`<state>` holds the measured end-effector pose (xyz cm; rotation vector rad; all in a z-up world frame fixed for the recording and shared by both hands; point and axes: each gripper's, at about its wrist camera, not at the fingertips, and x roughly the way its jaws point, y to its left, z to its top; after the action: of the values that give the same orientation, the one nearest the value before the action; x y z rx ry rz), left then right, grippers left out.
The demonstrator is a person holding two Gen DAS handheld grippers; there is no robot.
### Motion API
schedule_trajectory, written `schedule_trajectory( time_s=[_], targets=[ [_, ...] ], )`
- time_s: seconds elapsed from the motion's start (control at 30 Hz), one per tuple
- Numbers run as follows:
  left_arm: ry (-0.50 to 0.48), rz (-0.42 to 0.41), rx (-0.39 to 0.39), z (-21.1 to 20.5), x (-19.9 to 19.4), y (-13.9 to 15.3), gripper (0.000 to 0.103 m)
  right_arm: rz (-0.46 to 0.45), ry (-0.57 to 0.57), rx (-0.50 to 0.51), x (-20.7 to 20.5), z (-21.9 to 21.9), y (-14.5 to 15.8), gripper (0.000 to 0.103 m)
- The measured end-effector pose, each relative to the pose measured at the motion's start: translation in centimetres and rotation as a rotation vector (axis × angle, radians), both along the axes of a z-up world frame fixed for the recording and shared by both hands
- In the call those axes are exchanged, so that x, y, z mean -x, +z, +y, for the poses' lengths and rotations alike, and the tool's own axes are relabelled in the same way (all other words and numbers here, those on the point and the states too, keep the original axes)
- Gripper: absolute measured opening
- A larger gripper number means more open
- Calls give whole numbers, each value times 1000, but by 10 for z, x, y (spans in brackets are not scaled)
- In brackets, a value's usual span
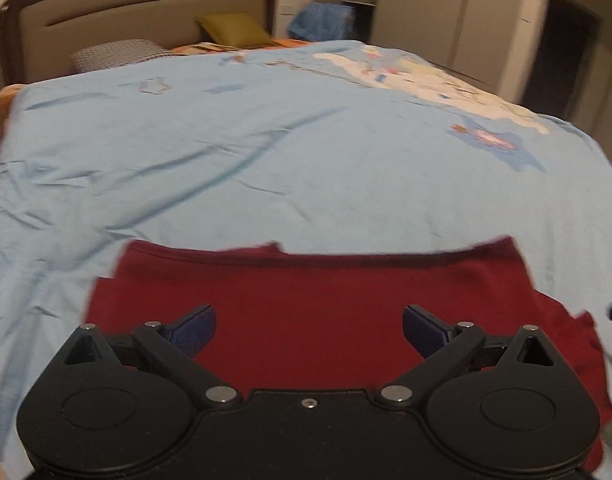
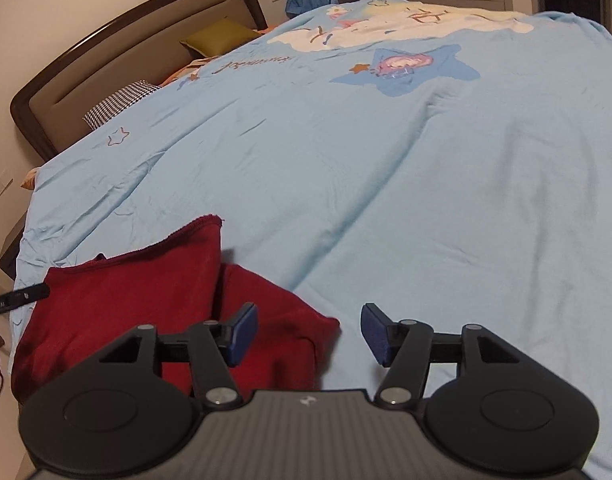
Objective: Fold small clothes
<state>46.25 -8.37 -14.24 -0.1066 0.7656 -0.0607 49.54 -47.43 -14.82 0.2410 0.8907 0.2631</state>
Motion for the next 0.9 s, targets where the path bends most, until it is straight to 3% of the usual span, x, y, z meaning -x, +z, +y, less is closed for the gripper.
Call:
schedule_trajectory(
  time_s=[0.13,0.3,0.33,0.4,0.5,0.57,0.73,0.9],
  targets=[
    [-209,23,59,-69,12,-17,100,59,-47,-66,-4,-11,-17,58],
    [-364,74,66,-128,19,-39,99,116,-129,-205,-18,-20,-45,55],
    [-393,93,56,-137,19,-43,99,127,-142,-242,-21,-21,-51,52],
    [-453,128,-12,-159,22,-54,99,137,-155,-292,-26,-23,-56,23],
    [-497,137,-127,-178,28,-65,100,102,-132,-330,-28,-24,-52,16],
    [-504,140,-149,-181,28,-69,102,100,-133,-338,-29,-27,-51,16],
    [-484,158,-77,-165,26,-54,100,121,-104,-235,-32,-21,-56,20],
    [-331,143,12,-123,35,-31,101,66,-97,-153,-22,-11,-35,56]
  ],
)
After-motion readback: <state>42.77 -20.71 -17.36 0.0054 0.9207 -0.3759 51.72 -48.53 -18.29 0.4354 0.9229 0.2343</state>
